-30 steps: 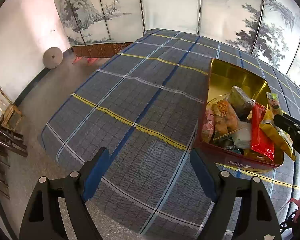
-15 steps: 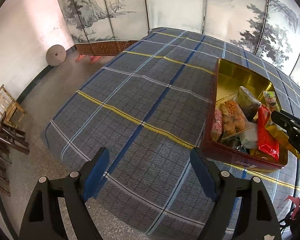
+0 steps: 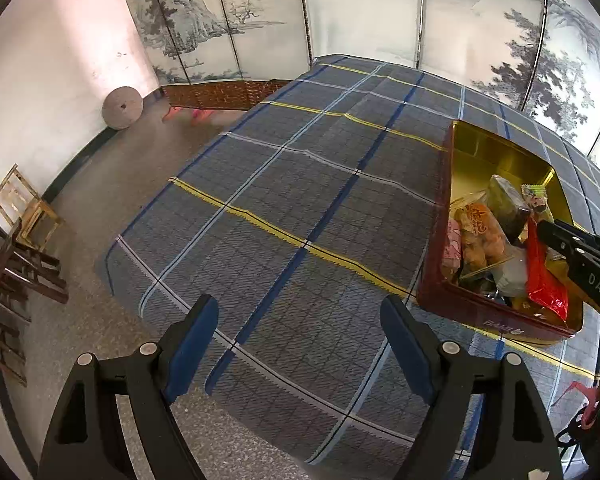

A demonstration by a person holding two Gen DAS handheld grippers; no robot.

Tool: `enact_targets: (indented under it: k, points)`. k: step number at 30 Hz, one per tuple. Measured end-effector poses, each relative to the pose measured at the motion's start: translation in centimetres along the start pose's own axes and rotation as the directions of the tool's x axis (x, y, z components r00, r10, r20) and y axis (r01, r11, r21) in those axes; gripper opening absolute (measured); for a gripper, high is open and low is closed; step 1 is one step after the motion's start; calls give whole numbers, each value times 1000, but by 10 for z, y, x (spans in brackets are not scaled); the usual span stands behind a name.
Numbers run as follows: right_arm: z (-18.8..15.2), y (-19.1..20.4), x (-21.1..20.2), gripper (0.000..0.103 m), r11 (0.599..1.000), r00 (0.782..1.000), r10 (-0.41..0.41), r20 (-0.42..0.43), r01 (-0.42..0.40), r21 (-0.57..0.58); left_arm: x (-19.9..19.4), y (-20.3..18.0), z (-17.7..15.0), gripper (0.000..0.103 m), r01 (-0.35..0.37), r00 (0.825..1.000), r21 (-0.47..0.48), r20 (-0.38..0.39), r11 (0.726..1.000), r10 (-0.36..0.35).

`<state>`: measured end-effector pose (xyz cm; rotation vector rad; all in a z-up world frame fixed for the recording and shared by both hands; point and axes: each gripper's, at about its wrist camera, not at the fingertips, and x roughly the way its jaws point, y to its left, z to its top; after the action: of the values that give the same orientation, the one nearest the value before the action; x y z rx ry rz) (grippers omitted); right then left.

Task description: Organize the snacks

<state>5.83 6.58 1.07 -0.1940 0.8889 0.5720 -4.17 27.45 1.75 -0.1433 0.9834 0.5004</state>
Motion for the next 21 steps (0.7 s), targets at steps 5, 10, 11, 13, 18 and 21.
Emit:
enact_targets:
  k: [5, 10, 11, 13, 18, 21]
  points:
    - [-1, 0, 0, 25, 1000, 1000, 1, 2, -1, -4, -1, -1, 0, 81, -2, 1000, 2, 2, 1000, 2]
    - [0, 1, 0, 40, 1000, 1000, 17, 0, -17, 8, -2, -2, 0, 82, -4, 1000, 3, 4, 1000, 4]
    - [0, 2, 0, 44, 1000, 1000, 13, 4, -13, 12, -3, -2, 0, 82, -5, 1000, 5, 5, 1000, 4]
    - [0, 5, -4, 48, 1000, 1000, 1, 17, -1, 9, -4, -3, 0, 82, -7, 1000, 7, 6, 1000, 7]
    - [2, 10, -7, 52, 1000, 1000, 5, 24, -4, -9, -7, -6, 0, 82, -9, 1000, 11, 9, 1000, 9]
    - [3, 10, -11, 53, 1000, 999, 11, 31, -11, -3, -8, -7, 0, 82, -10, 1000, 12, 12, 1000, 9]
